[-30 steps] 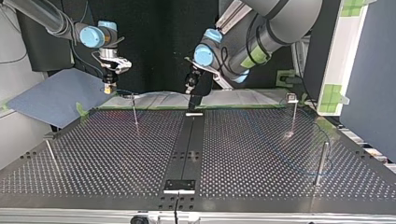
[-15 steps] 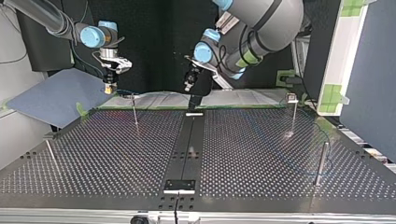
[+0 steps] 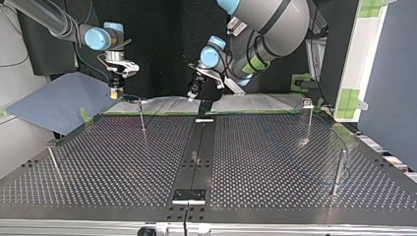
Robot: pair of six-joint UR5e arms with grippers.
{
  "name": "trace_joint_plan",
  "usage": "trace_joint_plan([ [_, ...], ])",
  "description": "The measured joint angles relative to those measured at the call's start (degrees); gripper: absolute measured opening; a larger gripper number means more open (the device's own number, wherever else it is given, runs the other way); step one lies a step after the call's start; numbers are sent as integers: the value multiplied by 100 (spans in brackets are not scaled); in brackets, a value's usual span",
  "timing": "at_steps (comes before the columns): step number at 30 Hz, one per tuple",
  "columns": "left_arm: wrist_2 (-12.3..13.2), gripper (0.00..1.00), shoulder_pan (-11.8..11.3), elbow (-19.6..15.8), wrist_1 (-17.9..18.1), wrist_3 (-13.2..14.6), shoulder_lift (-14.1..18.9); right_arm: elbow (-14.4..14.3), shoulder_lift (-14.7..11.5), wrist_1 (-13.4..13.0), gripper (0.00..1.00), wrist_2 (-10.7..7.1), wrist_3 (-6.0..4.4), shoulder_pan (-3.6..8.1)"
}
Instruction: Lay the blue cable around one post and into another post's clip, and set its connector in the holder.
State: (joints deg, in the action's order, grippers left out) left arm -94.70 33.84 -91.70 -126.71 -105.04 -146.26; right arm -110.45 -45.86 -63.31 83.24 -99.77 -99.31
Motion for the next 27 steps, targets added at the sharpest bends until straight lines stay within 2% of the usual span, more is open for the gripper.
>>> trace_joint_plan([
  [15, -107, 100, 113, 5, 813, 248, -67, 0, 0, -20, 0, 0, 0, 1],
  [20, -132, 100, 158, 5, 845, 320, -191, 1, 0, -30, 0, 0, 0, 0],
  [27, -241, 100, 199, 5, 676, 538, -220, 15, 0, -19, 0, -1, 0, 1],
])
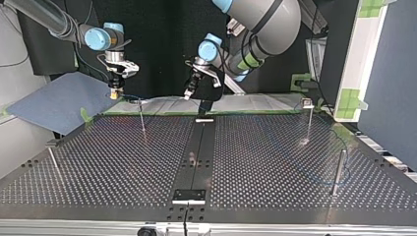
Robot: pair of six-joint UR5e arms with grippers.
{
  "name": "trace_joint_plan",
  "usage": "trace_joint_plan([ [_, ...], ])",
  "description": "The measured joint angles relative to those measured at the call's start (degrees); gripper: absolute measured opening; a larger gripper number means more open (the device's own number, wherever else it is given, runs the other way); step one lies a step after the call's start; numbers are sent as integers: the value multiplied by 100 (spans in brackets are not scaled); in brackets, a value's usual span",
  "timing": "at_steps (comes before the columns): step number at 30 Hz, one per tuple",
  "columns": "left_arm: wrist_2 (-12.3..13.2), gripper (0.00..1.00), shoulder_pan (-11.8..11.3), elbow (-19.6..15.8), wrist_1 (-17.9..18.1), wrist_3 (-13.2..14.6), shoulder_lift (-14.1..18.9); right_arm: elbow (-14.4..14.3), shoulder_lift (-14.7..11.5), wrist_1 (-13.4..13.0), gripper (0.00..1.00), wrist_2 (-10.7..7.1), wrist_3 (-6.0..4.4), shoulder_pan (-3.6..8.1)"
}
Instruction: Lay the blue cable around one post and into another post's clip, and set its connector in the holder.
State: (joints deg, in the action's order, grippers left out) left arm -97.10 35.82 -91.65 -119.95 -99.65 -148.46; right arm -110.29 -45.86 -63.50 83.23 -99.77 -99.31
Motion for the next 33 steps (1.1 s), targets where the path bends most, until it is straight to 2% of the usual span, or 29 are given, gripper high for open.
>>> trace_joint_plan([
  [6, -47, 100, -9, 65, -93, 46, -66, 11, 0, 13, 0, 1, 0, -3],
  [15, -203, 100, 34, 463, -492, 329, -451, 14, 1, 21, 0, -6, 0, -4],
  [28, -226, 100, 40, 1070, -1093, 298, -521, 27, 0, 20, 0, -7, 0, -5],
  [33, -390, 100, -2, 1156, -1211, 277, -525, 29, 1, 21, 0, -8, 0, -5],
])
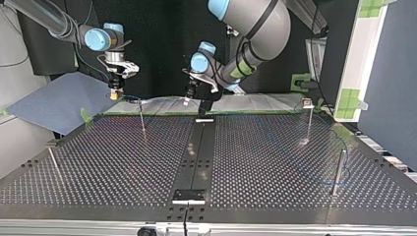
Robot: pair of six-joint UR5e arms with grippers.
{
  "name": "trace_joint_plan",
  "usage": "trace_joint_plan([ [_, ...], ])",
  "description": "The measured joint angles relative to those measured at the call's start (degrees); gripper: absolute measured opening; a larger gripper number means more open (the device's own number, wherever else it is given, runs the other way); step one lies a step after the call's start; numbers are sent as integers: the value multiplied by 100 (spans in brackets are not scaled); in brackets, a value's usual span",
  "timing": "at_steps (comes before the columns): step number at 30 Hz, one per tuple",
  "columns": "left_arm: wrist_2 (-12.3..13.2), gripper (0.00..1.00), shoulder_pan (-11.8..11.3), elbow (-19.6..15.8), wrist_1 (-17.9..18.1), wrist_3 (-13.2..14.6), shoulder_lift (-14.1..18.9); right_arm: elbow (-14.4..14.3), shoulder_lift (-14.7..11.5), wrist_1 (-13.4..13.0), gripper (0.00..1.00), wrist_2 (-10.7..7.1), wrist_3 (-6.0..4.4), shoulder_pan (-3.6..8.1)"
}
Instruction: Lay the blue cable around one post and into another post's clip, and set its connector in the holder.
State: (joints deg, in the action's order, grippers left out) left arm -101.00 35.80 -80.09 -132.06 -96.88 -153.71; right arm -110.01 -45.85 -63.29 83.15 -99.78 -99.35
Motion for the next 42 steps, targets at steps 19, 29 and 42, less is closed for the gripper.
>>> trace_joint_plan([
  [19, -71, 67, -38, 20, 11, 163, 4, 5, 0, 17, 0, 9, 16, 0],
  [29, 14, 43, -42, 21, 5, 166, 5, 6, 0, 16, 0, 17, 35, -1],
  [42, 149, 21, -31, 21, -9, 139, 5, 8, -3, 16, 0, 17, 35, 8],
])
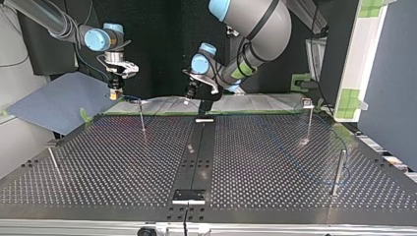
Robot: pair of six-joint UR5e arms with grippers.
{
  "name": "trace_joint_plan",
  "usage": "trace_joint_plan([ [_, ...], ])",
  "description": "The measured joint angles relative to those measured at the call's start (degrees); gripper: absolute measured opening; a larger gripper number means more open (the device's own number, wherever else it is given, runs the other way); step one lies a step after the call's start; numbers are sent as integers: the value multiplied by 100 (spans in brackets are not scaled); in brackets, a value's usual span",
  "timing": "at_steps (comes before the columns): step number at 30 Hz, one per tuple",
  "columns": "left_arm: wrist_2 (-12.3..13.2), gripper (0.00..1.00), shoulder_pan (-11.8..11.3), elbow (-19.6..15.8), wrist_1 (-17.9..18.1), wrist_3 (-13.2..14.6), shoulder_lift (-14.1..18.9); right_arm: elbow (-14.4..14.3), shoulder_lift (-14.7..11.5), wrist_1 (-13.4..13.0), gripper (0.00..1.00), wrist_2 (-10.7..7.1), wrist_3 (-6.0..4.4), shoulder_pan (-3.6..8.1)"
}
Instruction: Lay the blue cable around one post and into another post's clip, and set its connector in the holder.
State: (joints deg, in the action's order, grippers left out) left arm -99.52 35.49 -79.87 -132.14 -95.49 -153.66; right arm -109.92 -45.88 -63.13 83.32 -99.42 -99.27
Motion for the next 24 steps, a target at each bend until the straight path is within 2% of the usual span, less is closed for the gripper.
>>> trace_joint_plan([
  [8, 84, 6, 1, 0, -6, -28, 0, 1, 1, 1, 0, 0, 0, 0],
  [18, 188, 4, -16, 8, -36, -137, 0, 0, 2, 26, 0, 0, 9, -6],
  [24, 0, 4, 29, 26, -168, -142, 1, 0, 3, 97, 0, 59, 20, 10],
])
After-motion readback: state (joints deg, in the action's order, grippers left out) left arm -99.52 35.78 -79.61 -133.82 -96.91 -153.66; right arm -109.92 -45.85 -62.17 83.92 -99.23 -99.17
